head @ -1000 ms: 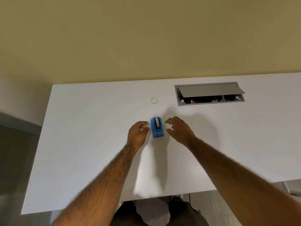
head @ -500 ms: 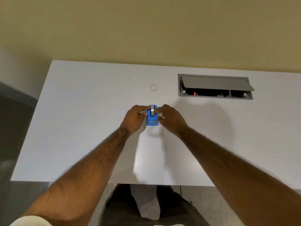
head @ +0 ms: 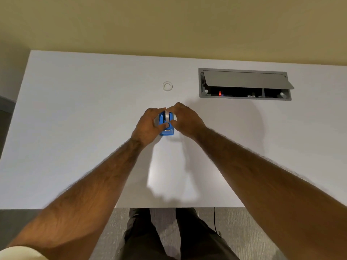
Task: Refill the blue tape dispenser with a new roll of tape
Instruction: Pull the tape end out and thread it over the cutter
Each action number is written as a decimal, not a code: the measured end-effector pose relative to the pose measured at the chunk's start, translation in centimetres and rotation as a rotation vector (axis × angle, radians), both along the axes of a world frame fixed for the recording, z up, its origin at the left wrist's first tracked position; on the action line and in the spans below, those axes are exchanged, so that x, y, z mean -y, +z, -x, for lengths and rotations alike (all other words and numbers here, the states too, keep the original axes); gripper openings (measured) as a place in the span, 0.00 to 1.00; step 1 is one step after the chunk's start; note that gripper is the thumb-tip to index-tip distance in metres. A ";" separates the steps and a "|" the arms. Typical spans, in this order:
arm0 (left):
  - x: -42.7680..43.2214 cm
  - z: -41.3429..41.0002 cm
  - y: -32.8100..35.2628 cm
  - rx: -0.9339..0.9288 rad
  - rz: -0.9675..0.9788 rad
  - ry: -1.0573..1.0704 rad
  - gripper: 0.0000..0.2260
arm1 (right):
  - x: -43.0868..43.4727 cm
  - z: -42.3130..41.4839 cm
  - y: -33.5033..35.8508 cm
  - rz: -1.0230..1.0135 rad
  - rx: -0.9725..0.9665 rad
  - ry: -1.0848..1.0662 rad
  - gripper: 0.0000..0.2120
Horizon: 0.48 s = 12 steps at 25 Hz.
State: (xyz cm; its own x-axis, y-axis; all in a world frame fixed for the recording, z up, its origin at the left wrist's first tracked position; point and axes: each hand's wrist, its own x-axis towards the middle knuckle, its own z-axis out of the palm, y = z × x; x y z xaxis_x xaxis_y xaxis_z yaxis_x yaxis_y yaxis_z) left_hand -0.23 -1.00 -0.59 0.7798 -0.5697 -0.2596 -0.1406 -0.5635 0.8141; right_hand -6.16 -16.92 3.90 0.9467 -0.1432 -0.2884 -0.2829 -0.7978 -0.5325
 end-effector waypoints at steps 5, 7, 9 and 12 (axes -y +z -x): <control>1.1 -0.3 -0.6 0.027 -0.011 0.055 0.19 | 0.0 -0.6 -0.3 0.023 0.003 -0.031 0.14; 1.3 -0.4 -0.9 0.012 -0.010 0.079 0.18 | -0.2 -0.7 -0.5 0.027 0.007 -0.042 0.14; 1.3 -0.5 -1.2 0.013 -0.007 0.074 0.17 | -0.2 -0.9 -0.6 0.030 0.012 -0.055 0.13; 1.3 -0.7 -1.4 0.017 -0.006 0.070 0.17 | -0.1 -1.4 -0.8 0.045 0.018 -0.059 0.12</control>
State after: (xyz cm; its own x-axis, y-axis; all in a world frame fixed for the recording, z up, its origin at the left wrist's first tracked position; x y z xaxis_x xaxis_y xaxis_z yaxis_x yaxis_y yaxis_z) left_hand 0.46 -2.30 -2.03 0.8218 -0.5121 -0.2498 -0.1142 -0.5775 0.8083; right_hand -4.75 -16.81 3.13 0.9413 -0.2112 -0.2633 -0.3207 -0.8033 -0.5019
